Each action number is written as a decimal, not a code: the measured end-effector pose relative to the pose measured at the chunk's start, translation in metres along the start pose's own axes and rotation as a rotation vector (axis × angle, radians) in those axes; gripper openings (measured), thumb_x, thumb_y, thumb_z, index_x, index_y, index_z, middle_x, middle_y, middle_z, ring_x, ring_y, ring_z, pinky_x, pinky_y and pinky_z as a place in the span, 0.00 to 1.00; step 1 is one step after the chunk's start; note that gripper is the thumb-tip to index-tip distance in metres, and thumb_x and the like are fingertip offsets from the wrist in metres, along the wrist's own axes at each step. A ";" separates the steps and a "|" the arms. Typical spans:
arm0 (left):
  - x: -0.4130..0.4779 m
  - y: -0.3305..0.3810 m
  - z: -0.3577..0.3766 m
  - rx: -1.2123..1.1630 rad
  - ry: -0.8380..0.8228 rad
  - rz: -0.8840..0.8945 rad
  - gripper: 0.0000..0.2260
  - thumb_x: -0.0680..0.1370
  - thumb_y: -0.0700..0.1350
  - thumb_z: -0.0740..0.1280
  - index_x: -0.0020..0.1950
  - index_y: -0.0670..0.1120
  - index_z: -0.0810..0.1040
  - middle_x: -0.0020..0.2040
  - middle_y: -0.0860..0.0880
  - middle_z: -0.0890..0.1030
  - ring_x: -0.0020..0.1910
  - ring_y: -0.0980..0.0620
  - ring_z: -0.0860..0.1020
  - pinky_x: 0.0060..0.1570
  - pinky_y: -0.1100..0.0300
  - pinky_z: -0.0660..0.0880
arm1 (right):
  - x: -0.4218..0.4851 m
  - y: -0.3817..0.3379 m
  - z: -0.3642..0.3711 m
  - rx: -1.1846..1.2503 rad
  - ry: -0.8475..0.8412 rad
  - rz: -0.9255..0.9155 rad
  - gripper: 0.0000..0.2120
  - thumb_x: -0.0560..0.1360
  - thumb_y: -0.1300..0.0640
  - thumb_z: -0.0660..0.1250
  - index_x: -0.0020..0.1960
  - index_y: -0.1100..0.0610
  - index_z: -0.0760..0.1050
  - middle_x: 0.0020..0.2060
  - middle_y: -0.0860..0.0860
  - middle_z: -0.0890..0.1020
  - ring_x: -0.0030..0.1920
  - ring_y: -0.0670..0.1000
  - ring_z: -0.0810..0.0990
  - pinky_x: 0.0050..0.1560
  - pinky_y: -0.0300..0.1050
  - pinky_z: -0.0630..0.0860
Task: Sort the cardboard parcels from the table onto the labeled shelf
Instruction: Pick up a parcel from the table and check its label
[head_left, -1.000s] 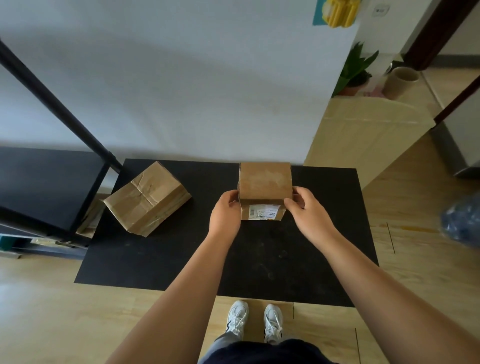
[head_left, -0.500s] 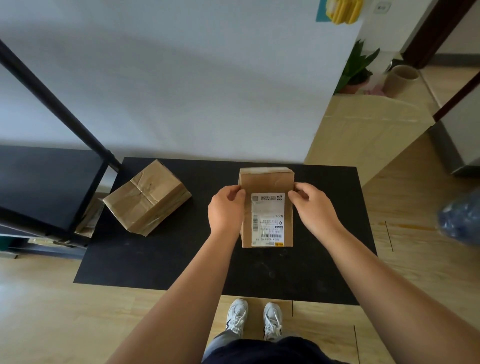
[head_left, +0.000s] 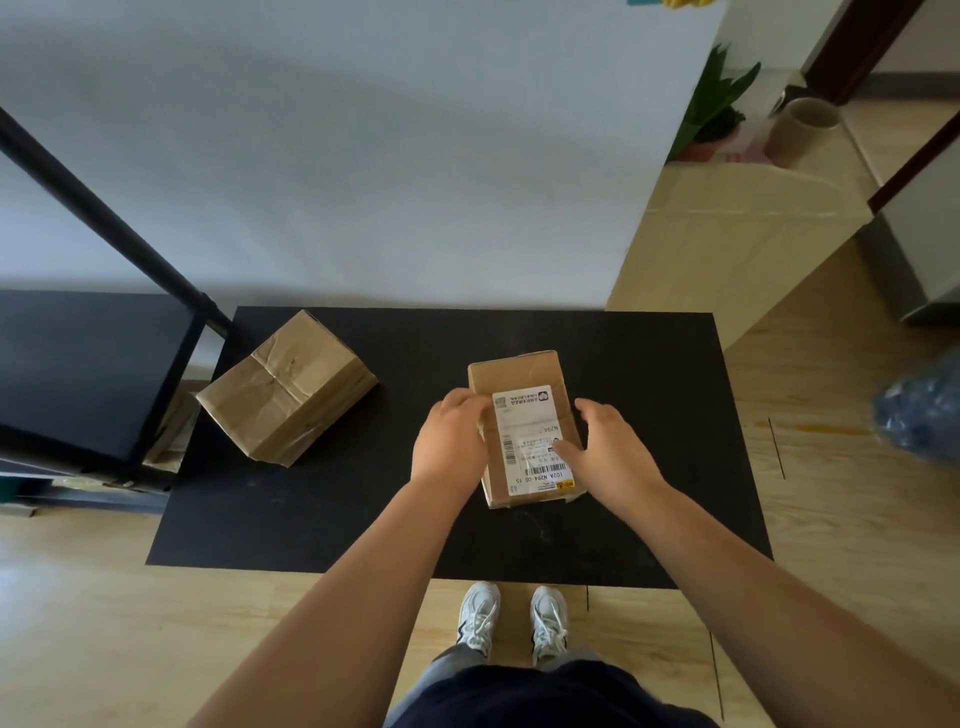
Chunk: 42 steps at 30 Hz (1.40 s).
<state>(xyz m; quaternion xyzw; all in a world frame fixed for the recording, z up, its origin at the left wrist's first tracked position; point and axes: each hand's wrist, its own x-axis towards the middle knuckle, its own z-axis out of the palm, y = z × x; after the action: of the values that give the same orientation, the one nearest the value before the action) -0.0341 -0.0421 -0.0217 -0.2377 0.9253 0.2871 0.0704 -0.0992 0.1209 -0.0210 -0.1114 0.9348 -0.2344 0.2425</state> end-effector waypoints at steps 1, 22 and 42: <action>0.005 0.000 -0.002 0.075 -0.002 0.043 0.21 0.80 0.40 0.66 0.73 0.50 0.72 0.75 0.50 0.69 0.72 0.49 0.69 0.63 0.56 0.72 | -0.003 0.003 0.003 -0.035 0.010 -0.005 0.30 0.77 0.51 0.69 0.75 0.54 0.64 0.67 0.53 0.73 0.64 0.51 0.76 0.61 0.49 0.77; 0.025 -0.005 0.002 0.490 -0.080 0.144 0.28 0.77 0.55 0.70 0.74 0.49 0.67 0.71 0.45 0.68 0.65 0.46 0.73 0.60 0.53 0.75 | 0.000 0.004 0.007 -0.214 0.195 -0.081 0.26 0.78 0.50 0.67 0.73 0.54 0.65 0.67 0.52 0.71 0.67 0.51 0.71 0.65 0.47 0.73; 0.031 0.000 0.005 0.449 -0.205 0.076 0.29 0.82 0.50 0.63 0.81 0.53 0.55 0.76 0.43 0.67 0.74 0.42 0.68 0.71 0.46 0.67 | 0.010 0.005 0.002 -0.161 0.061 -0.130 0.21 0.79 0.59 0.65 0.71 0.54 0.70 0.69 0.51 0.67 0.65 0.50 0.73 0.60 0.46 0.77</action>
<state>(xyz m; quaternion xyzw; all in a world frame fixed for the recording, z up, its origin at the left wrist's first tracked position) -0.0615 -0.0523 -0.0341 -0.1510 0.9621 0.0992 0.2042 -0.1069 0.1216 -0.0293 -0.1836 0.9484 -0.1769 0.1885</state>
